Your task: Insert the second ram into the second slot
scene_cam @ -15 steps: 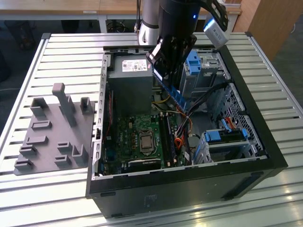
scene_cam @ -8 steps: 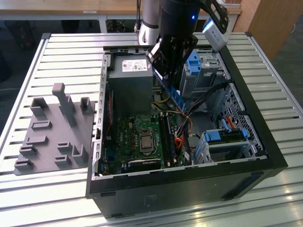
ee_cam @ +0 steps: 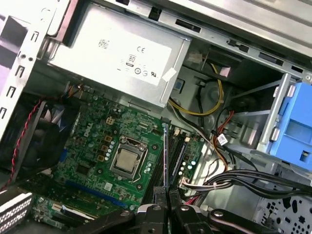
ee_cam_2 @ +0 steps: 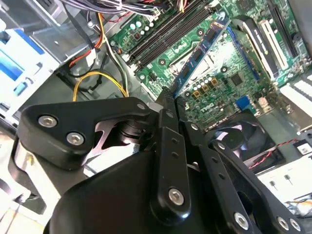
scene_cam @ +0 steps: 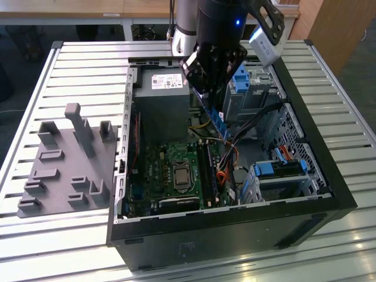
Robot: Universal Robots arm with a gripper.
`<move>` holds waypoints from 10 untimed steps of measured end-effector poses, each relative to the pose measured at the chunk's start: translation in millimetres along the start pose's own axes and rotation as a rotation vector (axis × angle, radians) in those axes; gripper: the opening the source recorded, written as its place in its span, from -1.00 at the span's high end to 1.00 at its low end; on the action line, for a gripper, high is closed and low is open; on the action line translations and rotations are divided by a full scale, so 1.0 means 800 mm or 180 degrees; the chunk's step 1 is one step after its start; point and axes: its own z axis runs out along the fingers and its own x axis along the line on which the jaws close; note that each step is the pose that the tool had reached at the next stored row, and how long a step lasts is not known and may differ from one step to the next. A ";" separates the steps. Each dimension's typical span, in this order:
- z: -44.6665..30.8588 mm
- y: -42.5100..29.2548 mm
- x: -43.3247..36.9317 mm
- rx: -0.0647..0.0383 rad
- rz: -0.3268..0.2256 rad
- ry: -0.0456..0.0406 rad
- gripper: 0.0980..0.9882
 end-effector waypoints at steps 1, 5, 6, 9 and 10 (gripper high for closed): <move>0.0001 0.0000 0.000 0.0000 0.0042 -0.0002 0.91; 0.0003 0.0000 0.000 0.0003 0.0192 -0.0007 0.91; 0.0004 0.0000 0.000 0.0003 0.0230 -0.0009 0.91; 0.0006 0.0000 0.000 0.0005 0.0337 -0.0013 0.91; 0.0007 0.0000 0.000 0.0005 0.0376 -0.0014 0.91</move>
